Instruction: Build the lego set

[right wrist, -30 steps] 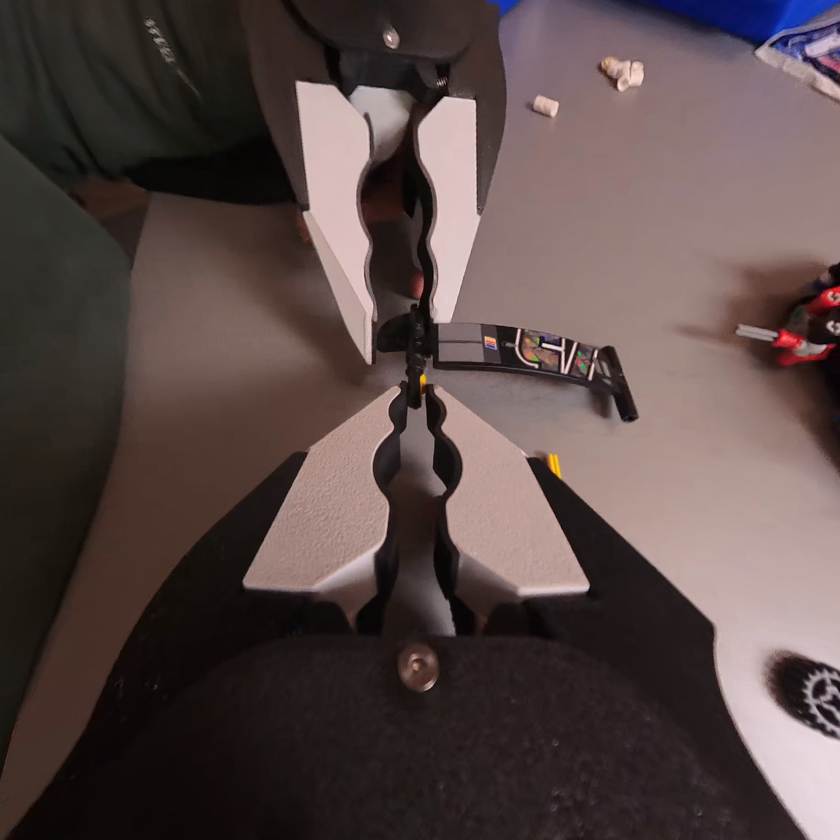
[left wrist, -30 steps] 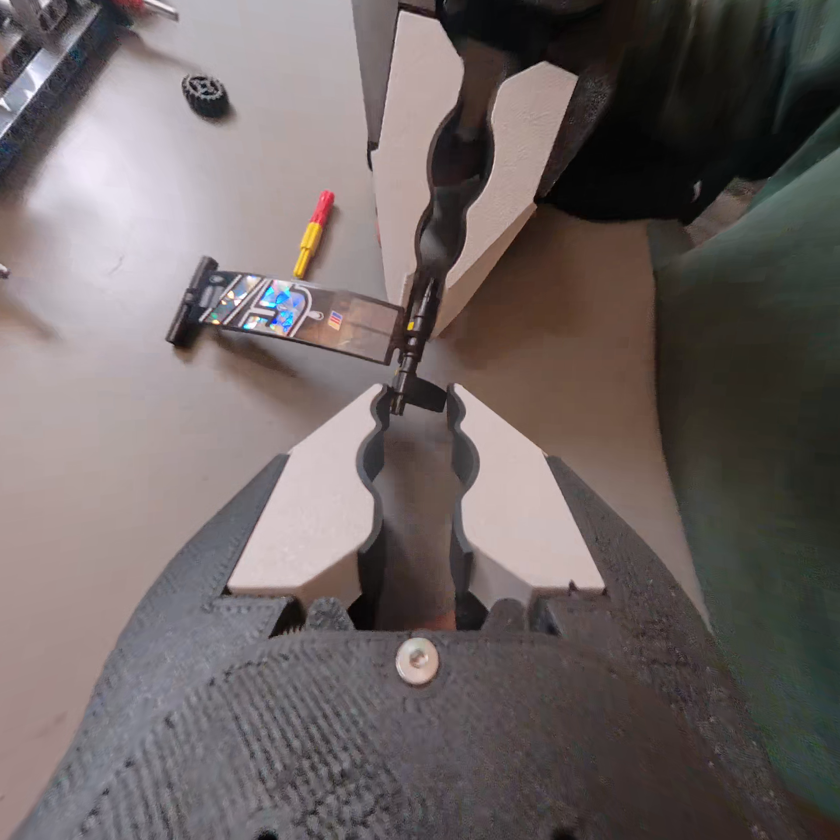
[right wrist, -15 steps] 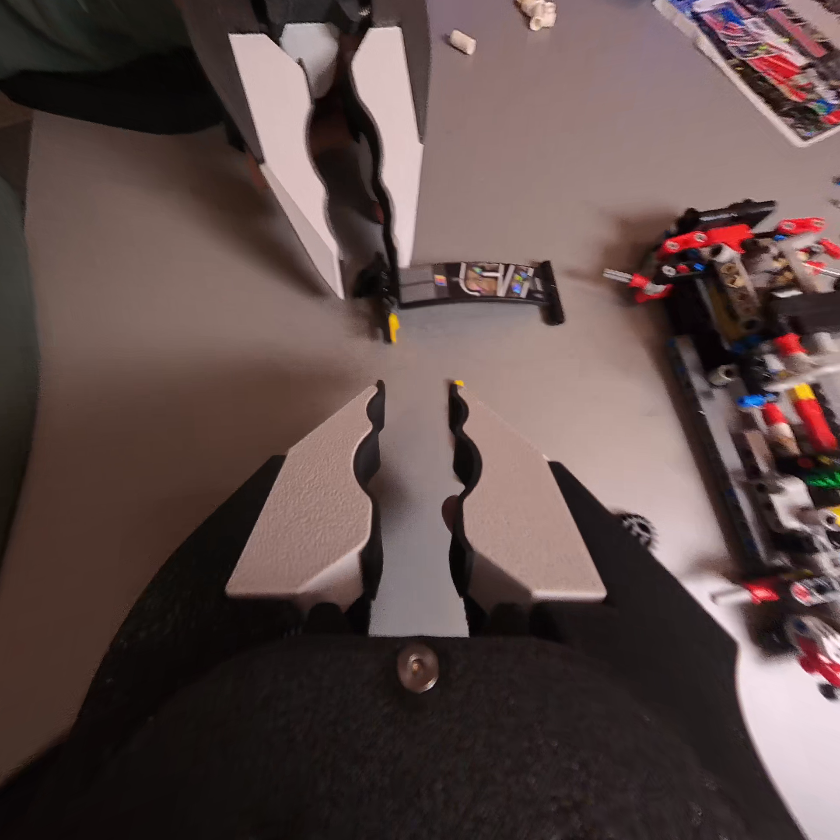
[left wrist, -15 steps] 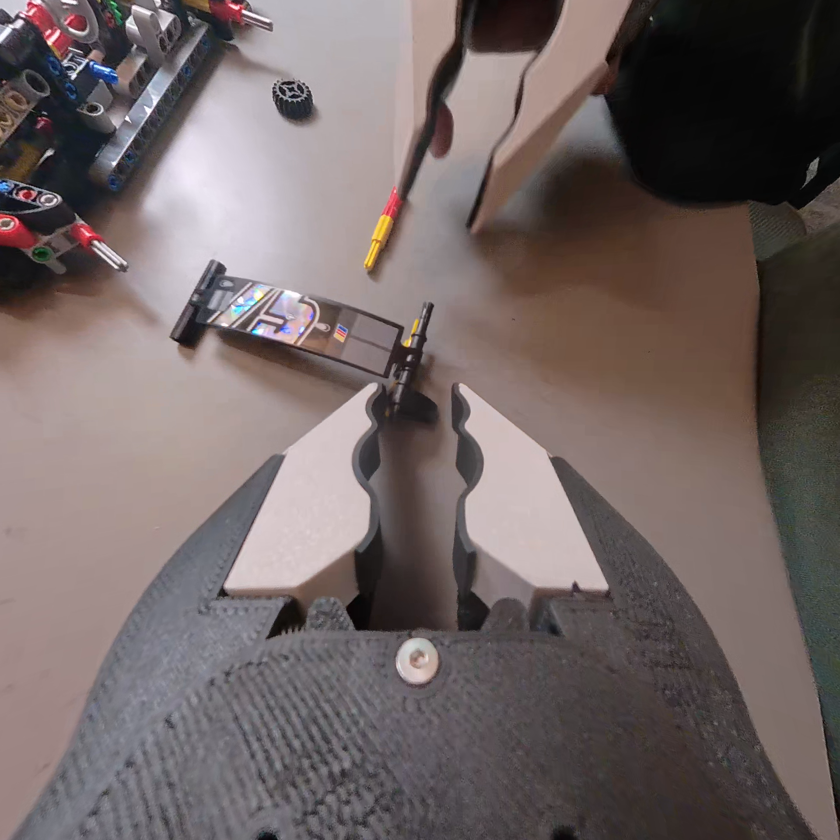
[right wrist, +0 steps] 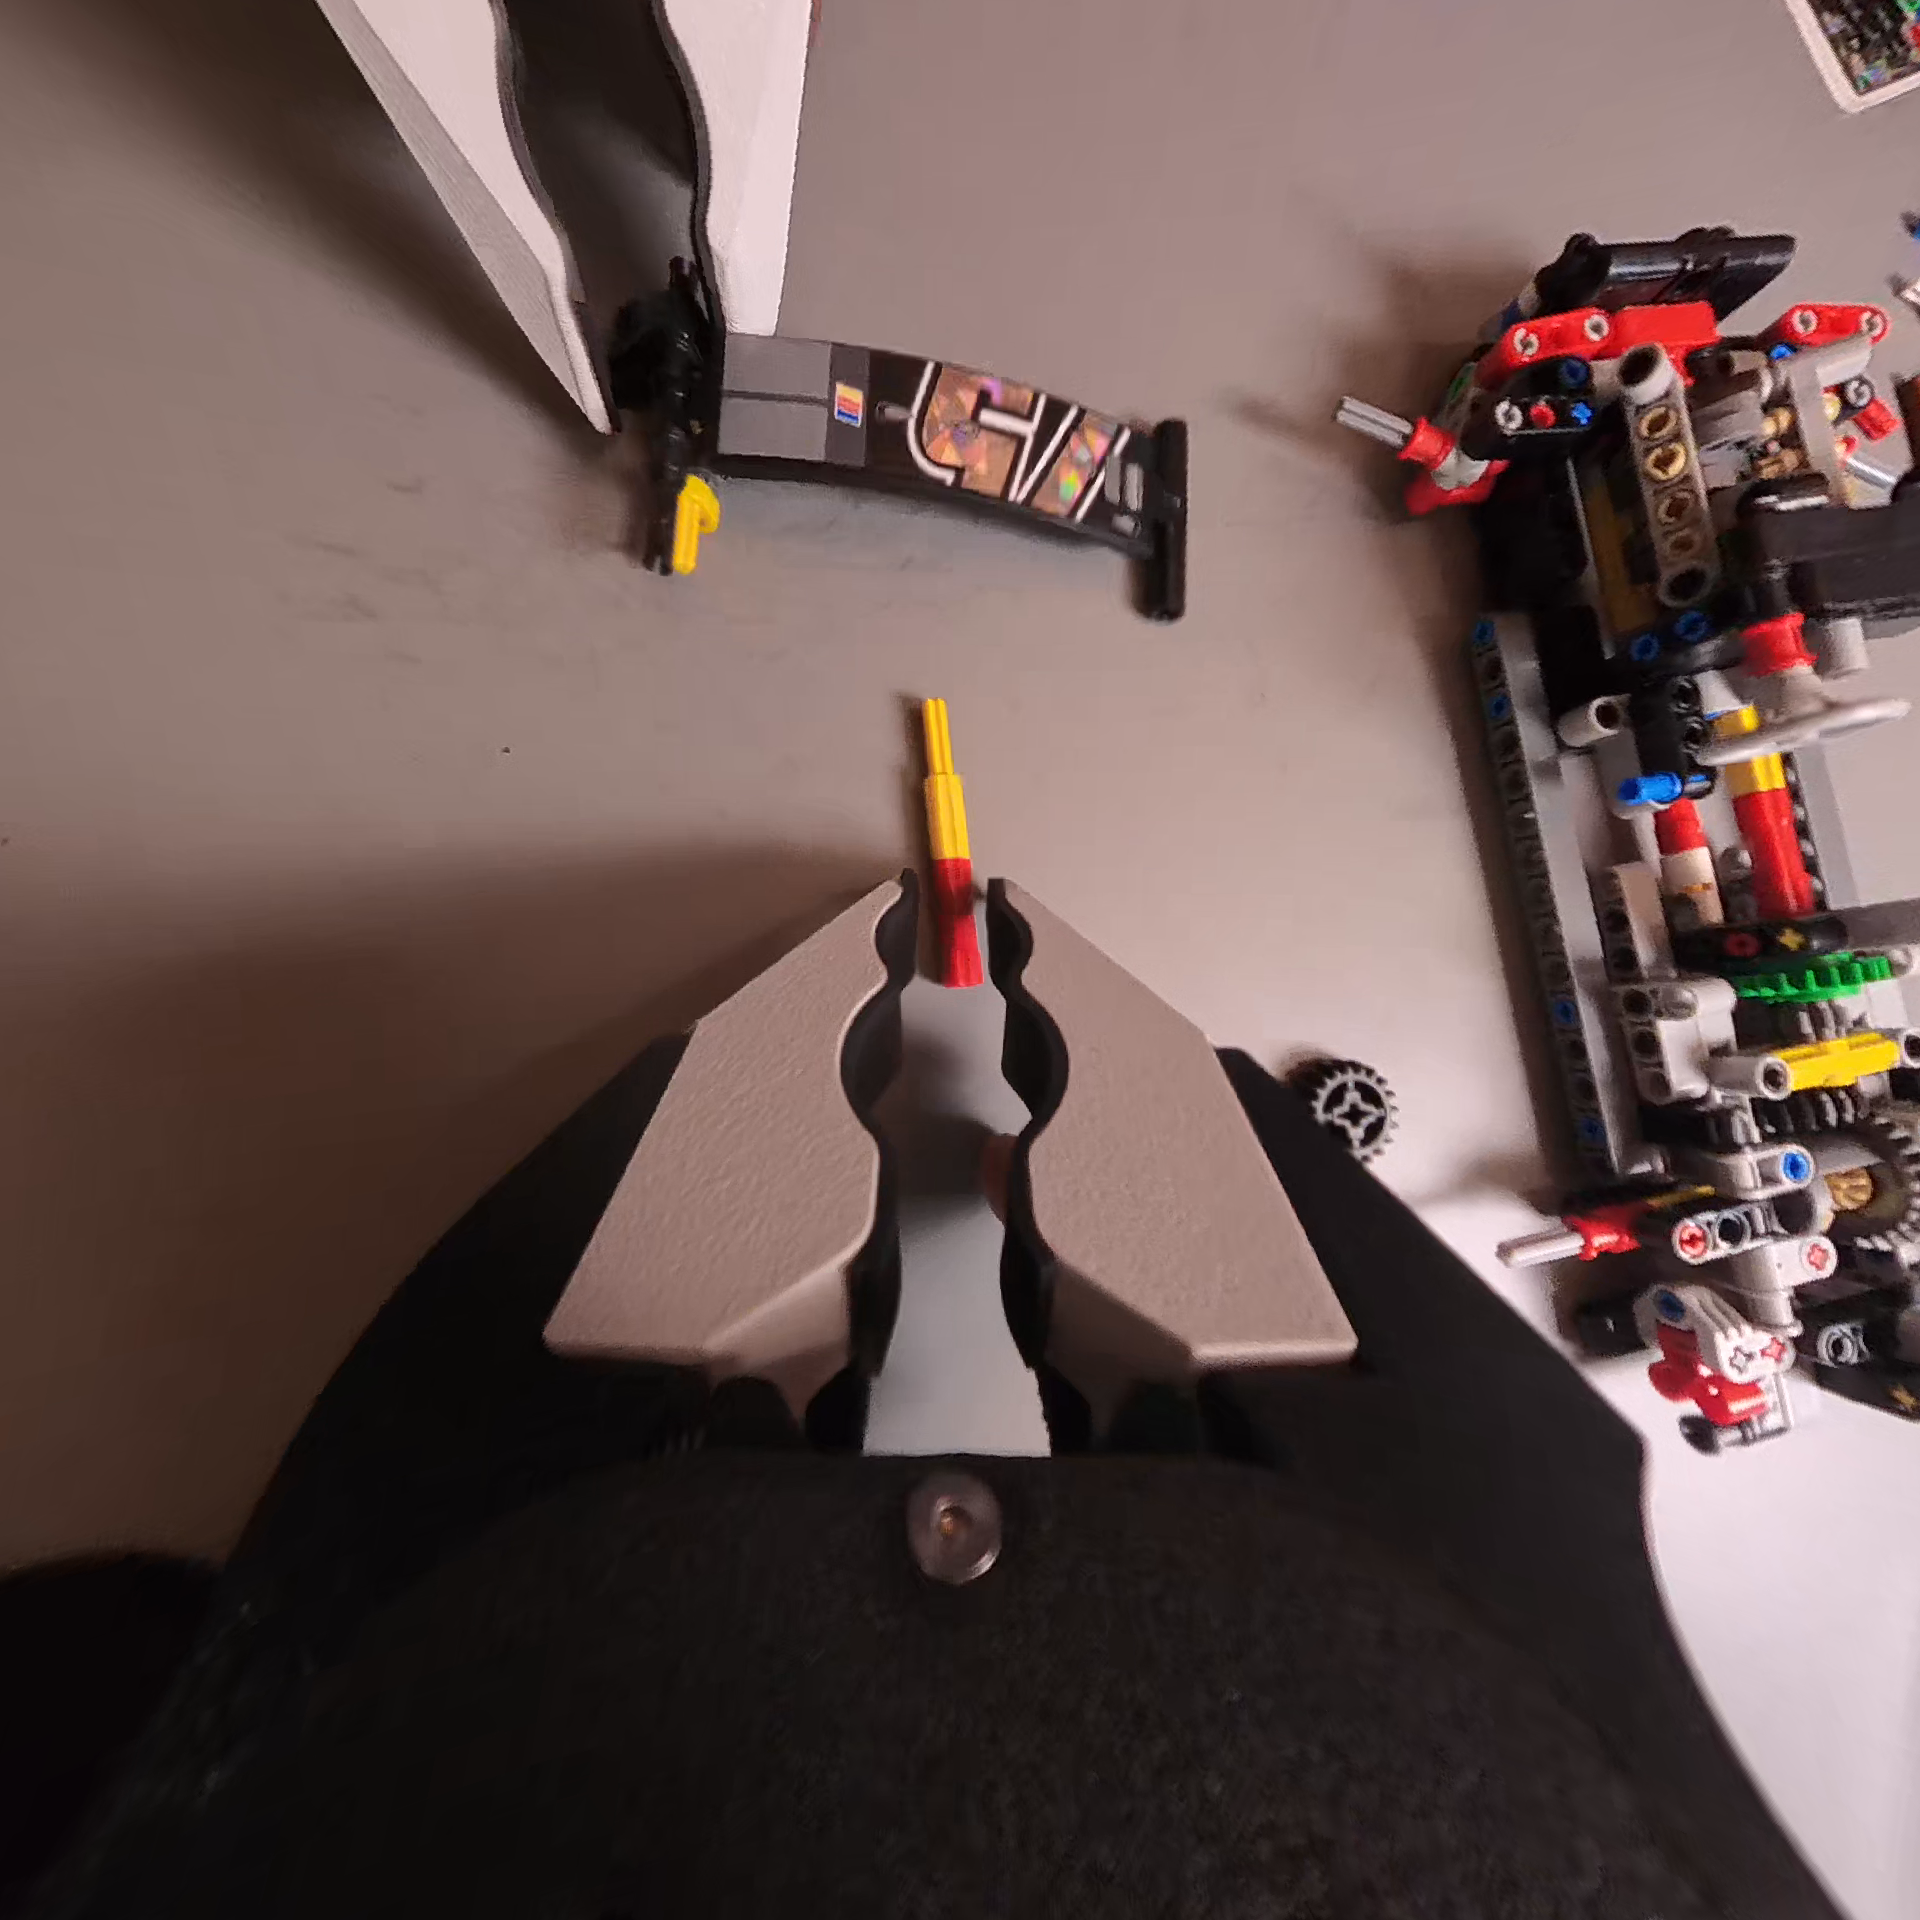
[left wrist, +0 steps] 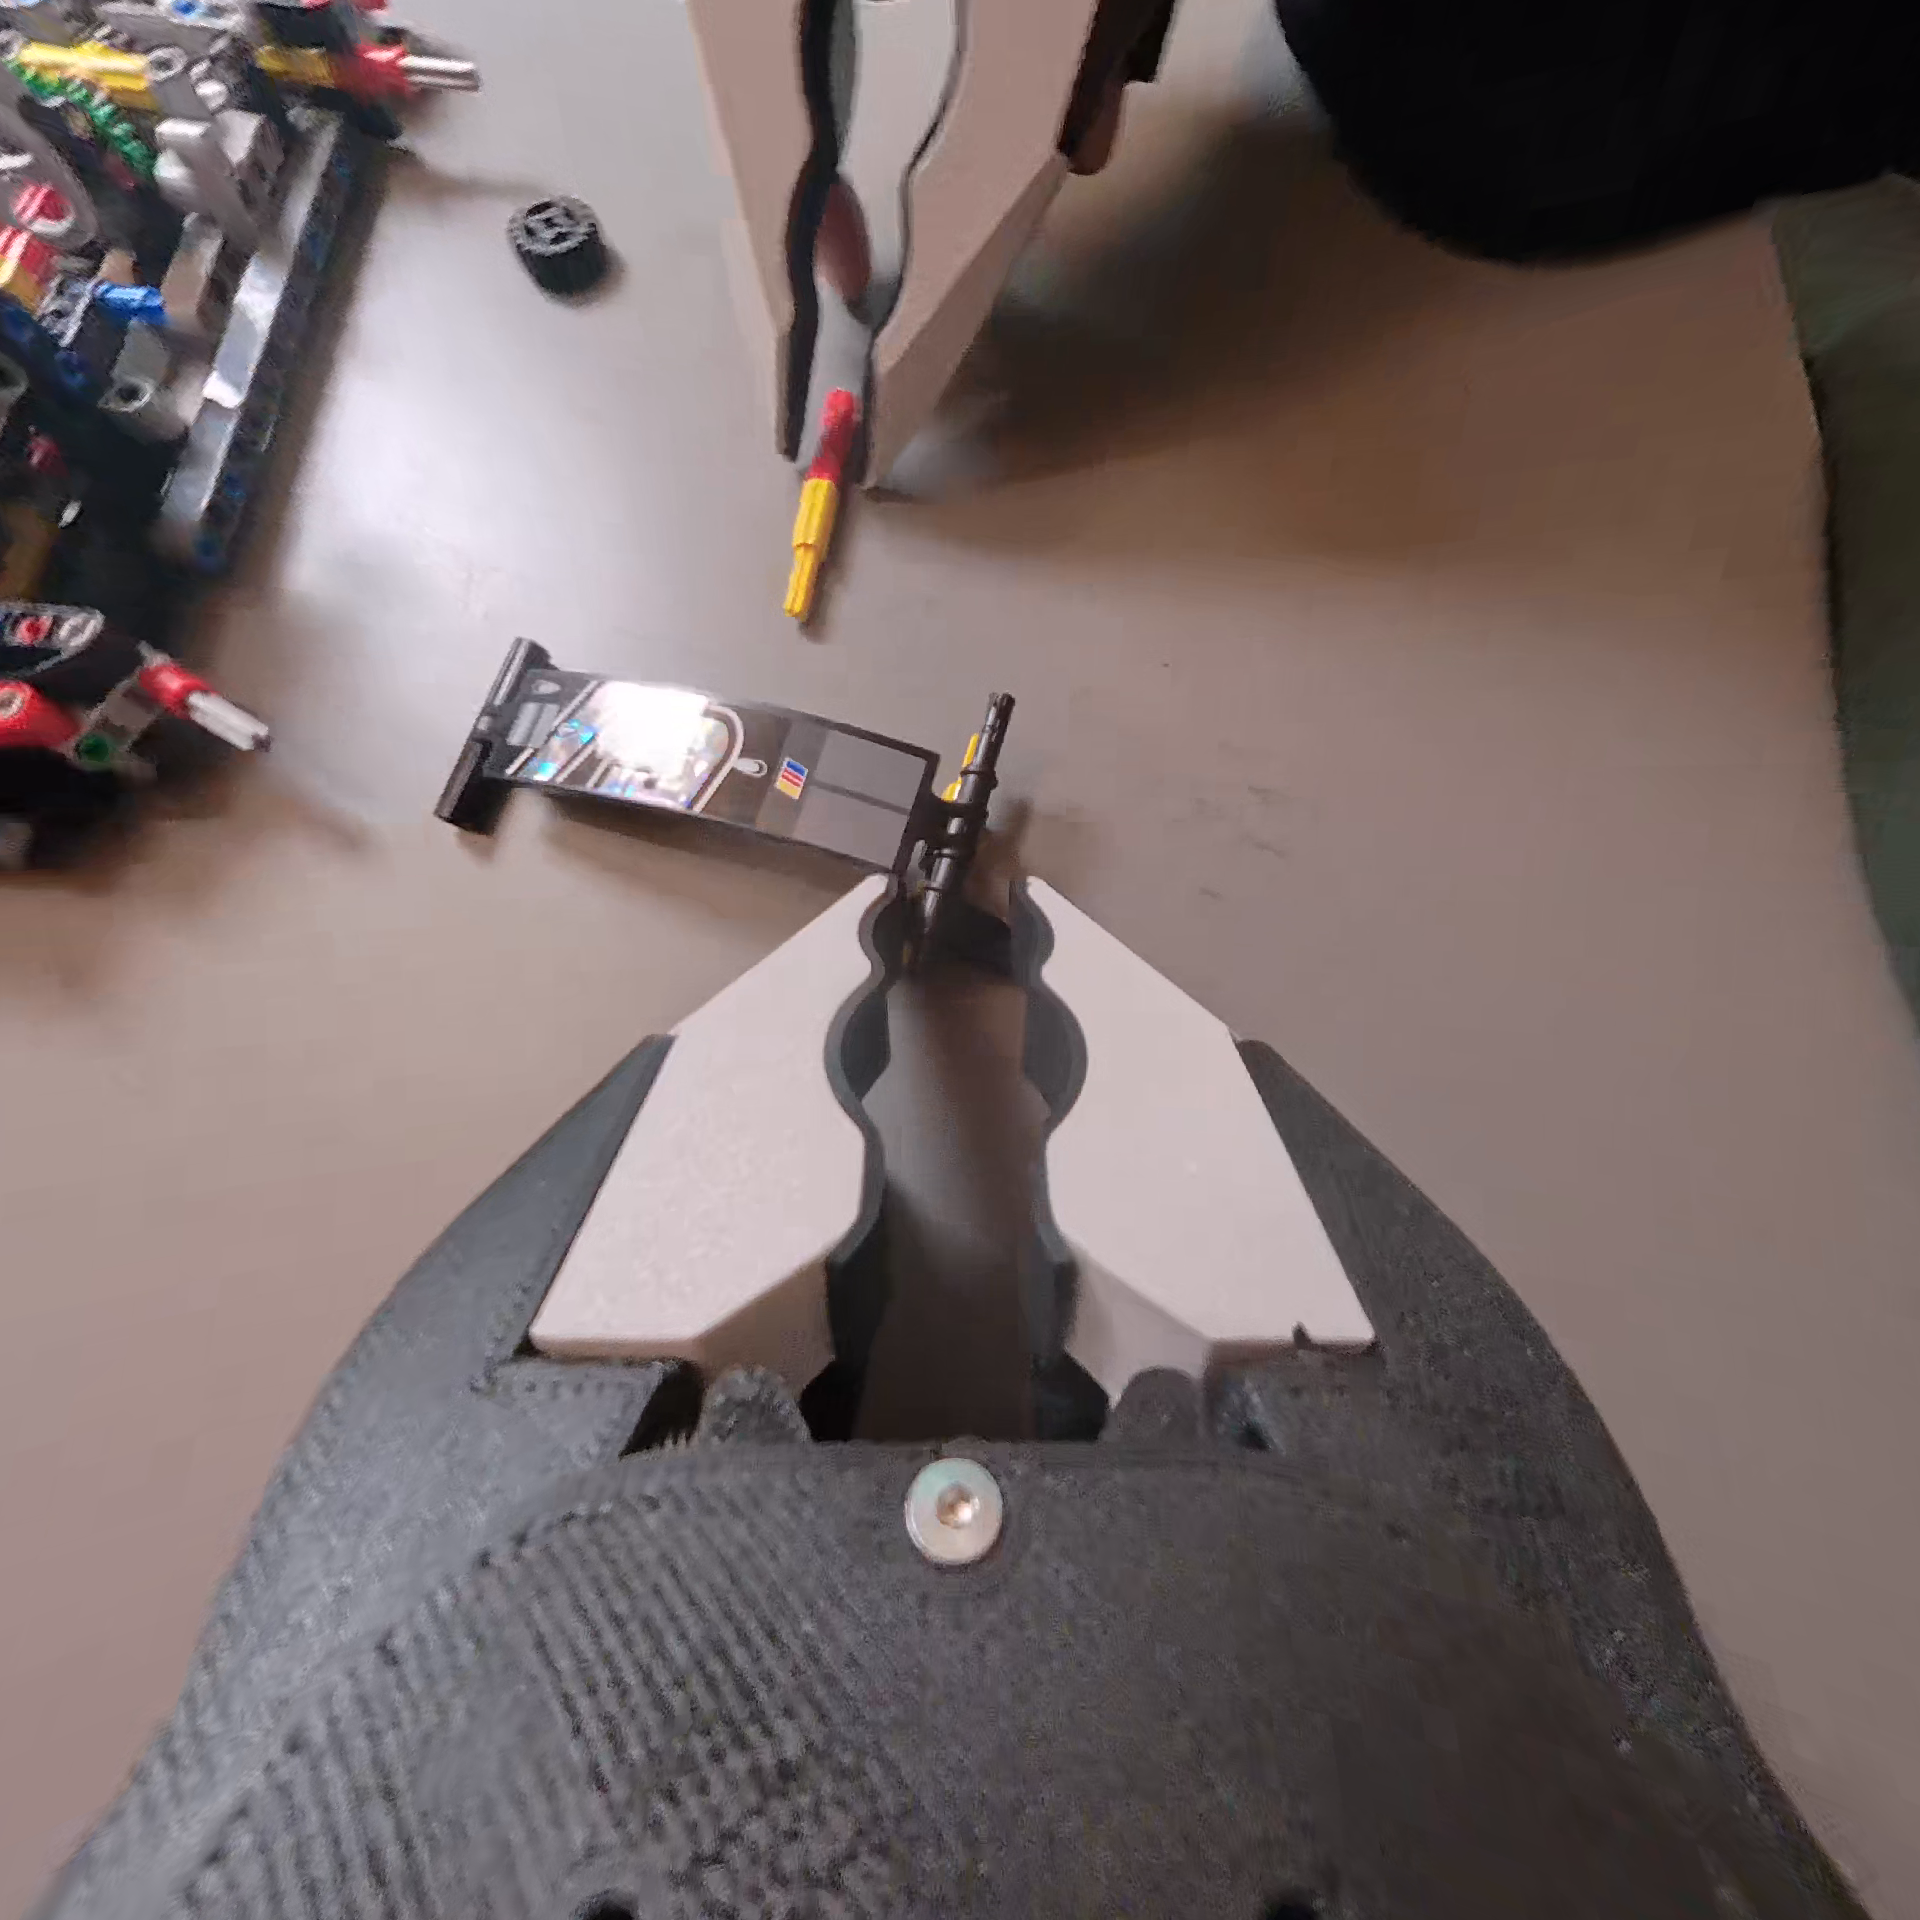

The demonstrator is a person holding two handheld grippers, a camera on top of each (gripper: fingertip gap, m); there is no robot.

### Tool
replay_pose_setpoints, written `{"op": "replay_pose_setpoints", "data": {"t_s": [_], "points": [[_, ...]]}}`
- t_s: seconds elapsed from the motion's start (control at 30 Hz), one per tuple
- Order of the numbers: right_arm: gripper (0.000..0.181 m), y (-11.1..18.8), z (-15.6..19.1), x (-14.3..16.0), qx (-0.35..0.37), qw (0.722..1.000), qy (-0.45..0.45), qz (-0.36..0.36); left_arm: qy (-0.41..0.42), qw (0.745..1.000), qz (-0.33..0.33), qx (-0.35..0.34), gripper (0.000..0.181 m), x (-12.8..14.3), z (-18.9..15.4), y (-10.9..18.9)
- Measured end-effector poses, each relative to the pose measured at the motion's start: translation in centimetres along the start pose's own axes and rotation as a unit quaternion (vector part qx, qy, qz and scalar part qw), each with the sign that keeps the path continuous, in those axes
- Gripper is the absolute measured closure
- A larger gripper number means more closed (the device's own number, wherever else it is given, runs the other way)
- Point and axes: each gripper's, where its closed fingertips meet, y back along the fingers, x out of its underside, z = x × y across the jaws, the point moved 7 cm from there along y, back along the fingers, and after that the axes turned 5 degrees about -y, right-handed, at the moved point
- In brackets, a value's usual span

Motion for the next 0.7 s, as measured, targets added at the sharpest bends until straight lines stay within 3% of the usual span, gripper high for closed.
{"op": "replay_pose_setpoints", "data": {"t_s": [0.17,0.3,0.4,0.5,0.7], "points": [[0.178,-0.5,1.6,-0.7,-0.032,0.998,0.054,-0.008,-0.093,0.986,0.007,0.138,0.164,0.0,-1.0,0.1],[0.178,-0.5,3.5,-1.0,-0.071,0.992,0.100,-0.030,-0.131,0.978,0.038,0.159,0.163,-0.3,0.7,-0.1],[0.178,-0.7,3.6,-1.3,-0.054,0.993,0.099,-0.041,-0.106,0.985,0.076,0.110,0.150,-0.2,3.0,0.4],[0.178,-1.0,3.5,-1.5,-0.033,0.993,0.099,-0.052,-0.089,0.994,0.053,0.026,0.153,0.0,4.4,1.8],[0.178,-1.6,3.2,-1.9,0.010,0.994,0.090,-0.056,-0.025,0.991,0.071,-0.108,0.155,0.6,3.3,2.8]]}}
